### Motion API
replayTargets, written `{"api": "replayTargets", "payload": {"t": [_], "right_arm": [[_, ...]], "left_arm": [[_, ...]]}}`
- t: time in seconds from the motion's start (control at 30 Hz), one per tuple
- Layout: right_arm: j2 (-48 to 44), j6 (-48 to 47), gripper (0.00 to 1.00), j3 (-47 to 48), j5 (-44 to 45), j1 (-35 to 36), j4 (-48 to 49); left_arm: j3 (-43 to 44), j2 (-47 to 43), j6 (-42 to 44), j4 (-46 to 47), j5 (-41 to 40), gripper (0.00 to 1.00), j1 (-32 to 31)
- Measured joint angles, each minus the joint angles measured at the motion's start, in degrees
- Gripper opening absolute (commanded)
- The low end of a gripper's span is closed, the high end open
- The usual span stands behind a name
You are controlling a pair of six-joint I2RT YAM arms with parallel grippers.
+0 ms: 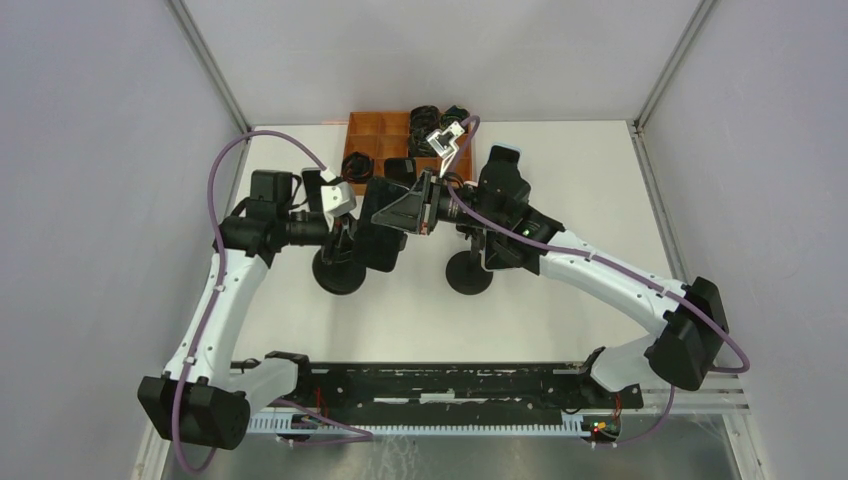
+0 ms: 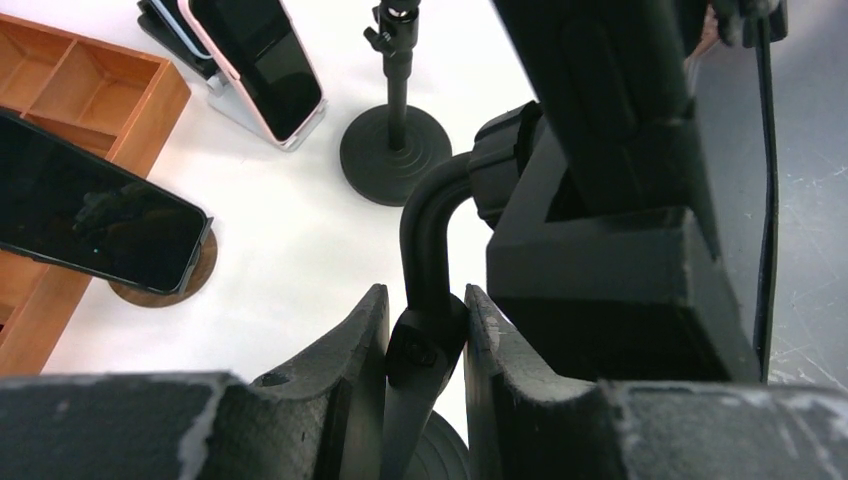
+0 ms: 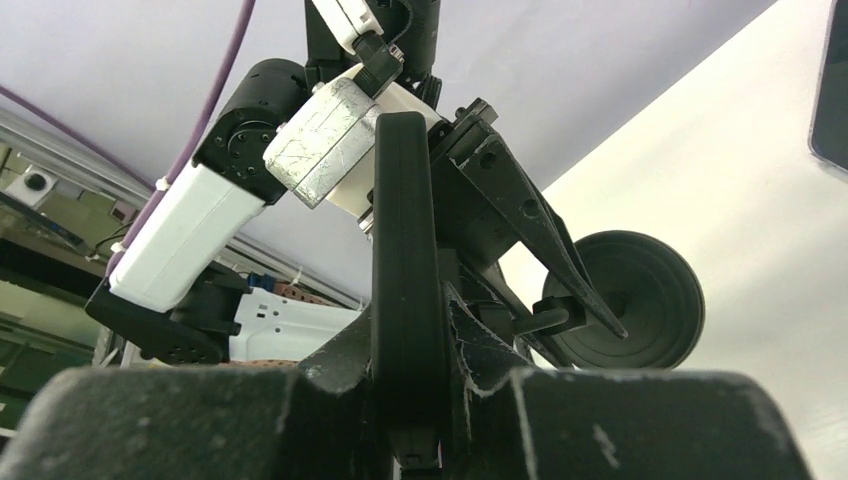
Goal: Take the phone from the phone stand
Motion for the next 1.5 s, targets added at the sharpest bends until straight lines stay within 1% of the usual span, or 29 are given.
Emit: {"api": "replayTargets", "payload": {"t": [0.13, 0.23, 0.37, 0.47, 0.6, 0.73, 0.8, 0.9, 1.0, 1.07, 1.1, 1.17, 1.23, 1.33, 1.43, 1.5], "right_arm": [[-0.04, -0.79, 0.0, 0.02, 0.59, 0.15, -0.48], [-0.04, 0.52, 0.0, 0.02, 0.0, 0.15, 0.52], [0.02, 3.61, 0.0, -0.07, -2.08, 0.13, 3.67], [0.02, 5.4, 0.0, -0.07, -3.82, 0.13, 6.51], [0.04, 7.78, 0.0, -0.09, -5.35, 0.5, 10.91], [-1.6, 13.79, 0.0, -0.07, -11.32, 2.64, 21.29], [-2.69, 15.19, 0.0, 0.0, -13.38, 3.58, 24.79], [-3.8, 15.13, 0.0, 0.98, -15.67, 3.8, 25.92], [-3.89, 11.72, 0.0, 4.37, -16.87, 2.73, 20.61], [-3.89, 7.74, 0.0, 8.87, -18.01, -0.24, 12.02], [-3.89, 5.7, 0.0, 11.1, -18.43, -2.78, 7.69], [-4.33, 2.67, 0.0, 14.51, -19.02, -10.32, 0.42], [-5.14, -0.63, 0.0, 16.52, -19.34, -21.16, -7.85], [-6.19, -6.51, 0.0, 17.55, -16.15, -32.52, -19.21], [-7.32, -12.52, 0.0, 17.66, -13.14, -38.62, -31.06], [-8.0, -14.97, 0.0, 17.7, -12.15, -41.42, -36.33]], "left_arm": [[0.0, 0.0, -0.39, -0.15, -0.63, 0.02, -0.09], [0.13, 0.02, -0.55, -0.68, 0.15, 0.02, -0.09], [2.08, 0.81, 0.39, -3.76, 2.64, 0.02, -0.07], [4.2, 2.38, 1.68, -7.67, 6.08, 0.02, -0.07], [4.39, 4.55, 1.7, -9.88, 10.58, 0.02, -0.35], [0.46, 6.03, -1.38, -6.01, 6.32, 0.02, 1.66], [-0.83, 6.03, -2.84, -4.28, 4.76, 0.02, 1.81], [-0.81, 5.88, -4.31, -2.67, 4.0, 0.02, 1.79], [0.74, 5.79, -4.55, -3.15, 2.91, 0.02, 1.81], [3.02, 5.79, -5.03, -3.82, 2.03, 0.02, 1.81], [4.57, 5.81, -5.51, -4.09, 1.66, 0.02, 1.86], [7.52, 5.81, -7.19, -3.76, 1.14, 0.02, 2.08], [9.94, 5.79, -8.98, -2.51, 0.37, 0.02, 2.25], [10.91, 5.79, -10.36, -0.98, -0.63, 0.02, 2.36], [10.91, 5.79, -11.45, -0.66, -1.92, 0.02, 2.45], [11.17, 5.79, -12.15, -0.76, -2.71, 0.02, 2.45]]}}
